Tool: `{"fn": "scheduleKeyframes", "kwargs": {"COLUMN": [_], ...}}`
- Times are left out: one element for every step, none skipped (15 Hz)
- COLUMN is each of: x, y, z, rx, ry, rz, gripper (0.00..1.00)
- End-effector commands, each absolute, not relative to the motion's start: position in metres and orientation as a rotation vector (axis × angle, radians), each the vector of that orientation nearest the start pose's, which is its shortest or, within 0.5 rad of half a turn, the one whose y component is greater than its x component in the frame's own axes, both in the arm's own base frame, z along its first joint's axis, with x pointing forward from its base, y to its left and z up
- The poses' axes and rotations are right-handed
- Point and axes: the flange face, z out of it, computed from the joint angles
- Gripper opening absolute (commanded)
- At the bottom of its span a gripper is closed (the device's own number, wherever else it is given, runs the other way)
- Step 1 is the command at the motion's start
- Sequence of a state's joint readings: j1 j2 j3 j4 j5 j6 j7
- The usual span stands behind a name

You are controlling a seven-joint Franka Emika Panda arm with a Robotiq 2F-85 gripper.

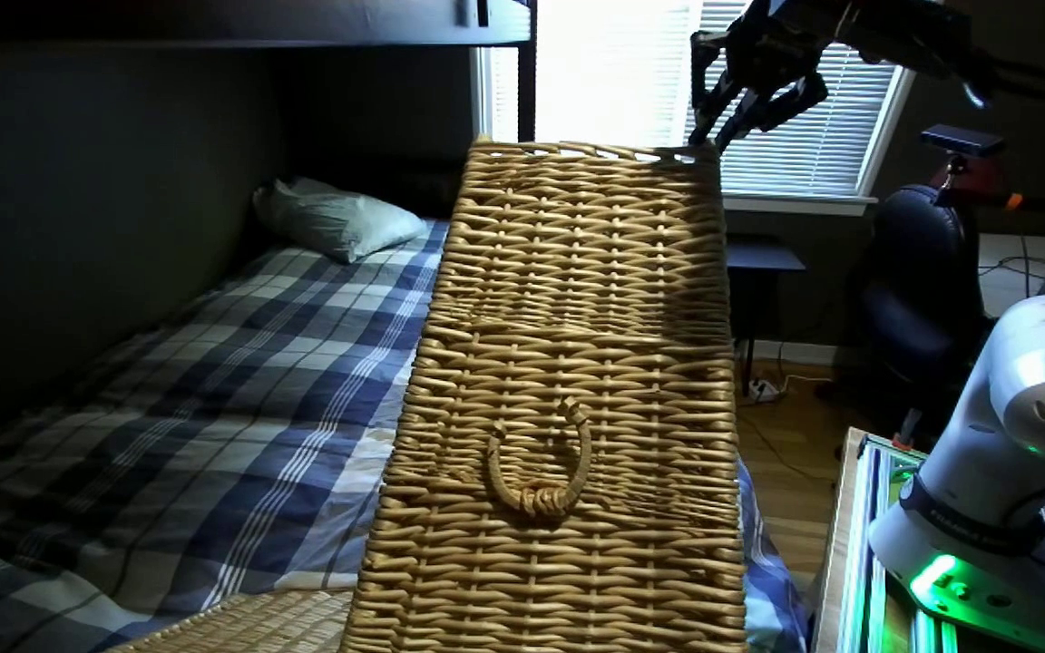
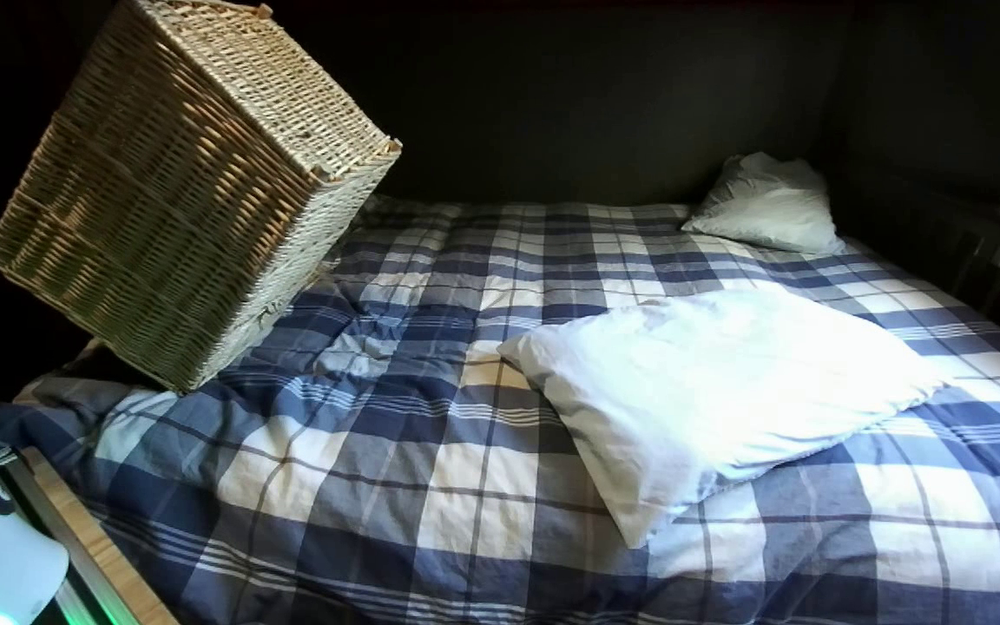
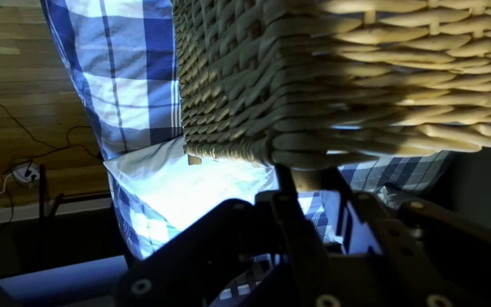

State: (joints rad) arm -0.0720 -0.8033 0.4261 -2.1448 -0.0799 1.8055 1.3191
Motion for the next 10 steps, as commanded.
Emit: {"fn": "scheduleKeyframes", "kwargs": {"x": [0.272,0.272,0.273,0.276,0.280,0.283,0.283,0.281,0.279,0.277], "y": [0.179,0.181,0.183,0.186,0.190,0.195,0.200,0.204,0.208,0.213], "z": [0.738,0.737,0.736,0.734,0.732,0.731,0.731,0.732,0.734,0.736], "rx": [-2.468,-2.473,-2.480,-2.493,-2.504,-2.509,-2.512,-2.514,-2.511,-2.512], "ry": [1.539,1.545,1.551,1.550,1.549,1.551,1.554,1.559,1.563,1.556], "rz": [-1.035,-1.056,-1.075,-1.104,-1.129,-1.154,-1.175,-1.196,-1.215,-1.237], "gripper": [0.05,0.05,0.05,0.05,0.05,0.05,0.05,0.05,0.05,0.05]}}
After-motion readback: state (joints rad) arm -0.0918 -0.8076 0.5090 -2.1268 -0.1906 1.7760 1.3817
